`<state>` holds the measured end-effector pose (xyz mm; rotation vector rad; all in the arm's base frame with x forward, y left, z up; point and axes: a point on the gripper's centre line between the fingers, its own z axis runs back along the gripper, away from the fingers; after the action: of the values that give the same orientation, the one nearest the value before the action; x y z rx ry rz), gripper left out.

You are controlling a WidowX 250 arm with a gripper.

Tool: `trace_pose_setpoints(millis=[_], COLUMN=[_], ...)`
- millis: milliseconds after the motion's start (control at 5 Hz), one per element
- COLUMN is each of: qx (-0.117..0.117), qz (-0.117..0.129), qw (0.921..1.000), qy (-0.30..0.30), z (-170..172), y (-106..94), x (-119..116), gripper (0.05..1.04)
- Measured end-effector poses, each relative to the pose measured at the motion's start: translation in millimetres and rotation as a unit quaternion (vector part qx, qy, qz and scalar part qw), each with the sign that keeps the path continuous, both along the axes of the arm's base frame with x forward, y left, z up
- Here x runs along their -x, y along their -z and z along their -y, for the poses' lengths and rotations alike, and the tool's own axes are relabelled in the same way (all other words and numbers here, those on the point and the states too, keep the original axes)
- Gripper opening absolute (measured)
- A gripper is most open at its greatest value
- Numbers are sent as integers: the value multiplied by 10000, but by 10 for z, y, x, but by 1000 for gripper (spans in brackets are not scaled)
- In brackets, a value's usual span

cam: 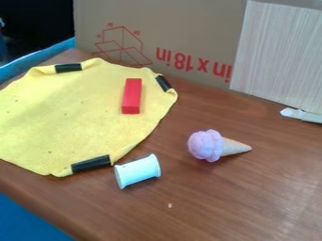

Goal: Fold the cloth from bottom left to top right

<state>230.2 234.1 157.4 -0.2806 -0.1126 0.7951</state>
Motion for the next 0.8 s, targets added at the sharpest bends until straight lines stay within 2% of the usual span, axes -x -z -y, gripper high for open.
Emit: trace_pose_setpoints(millis=[200, 400, 800], qx=[117, 15, -455], qz=[-88, -55, 184], qw=[9999, 10000, 9988], qy=[-7, -46, -61], z=[-5, -106, -238], y=[105, 307, 537], x=[-4, -27, 5], gripper=[1001, 1001, 1001])
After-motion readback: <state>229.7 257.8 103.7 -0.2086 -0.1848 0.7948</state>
